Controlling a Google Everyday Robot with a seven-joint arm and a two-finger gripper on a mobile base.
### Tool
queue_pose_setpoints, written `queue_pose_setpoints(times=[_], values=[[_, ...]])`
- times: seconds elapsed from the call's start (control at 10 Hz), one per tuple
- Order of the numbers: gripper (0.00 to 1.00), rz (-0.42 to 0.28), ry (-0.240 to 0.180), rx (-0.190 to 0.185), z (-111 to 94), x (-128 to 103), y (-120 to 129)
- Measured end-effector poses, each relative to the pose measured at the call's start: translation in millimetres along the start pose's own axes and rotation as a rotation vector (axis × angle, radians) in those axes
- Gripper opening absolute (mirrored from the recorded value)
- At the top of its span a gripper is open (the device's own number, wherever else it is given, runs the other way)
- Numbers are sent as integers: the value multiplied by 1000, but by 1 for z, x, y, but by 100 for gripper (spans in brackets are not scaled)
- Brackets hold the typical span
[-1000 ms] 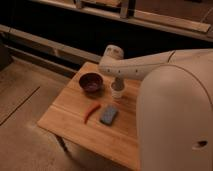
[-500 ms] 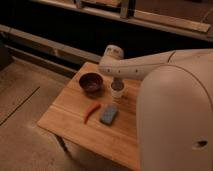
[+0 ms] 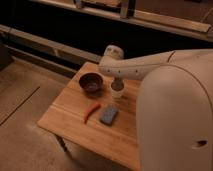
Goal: Place the eraser in the ceramic cup
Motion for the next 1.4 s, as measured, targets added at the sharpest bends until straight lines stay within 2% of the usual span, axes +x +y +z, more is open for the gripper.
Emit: queue_pose_setpoints(times=[0.7,0.9,1.0,1.1,1.4], values=[[42,0,0,0,0,0,0],[25,0,0,0,0,0,0],[21,0,0,0,0,0,0],[23,0,0,0,0,0,0],[49,0,0,0,0,0,0]])
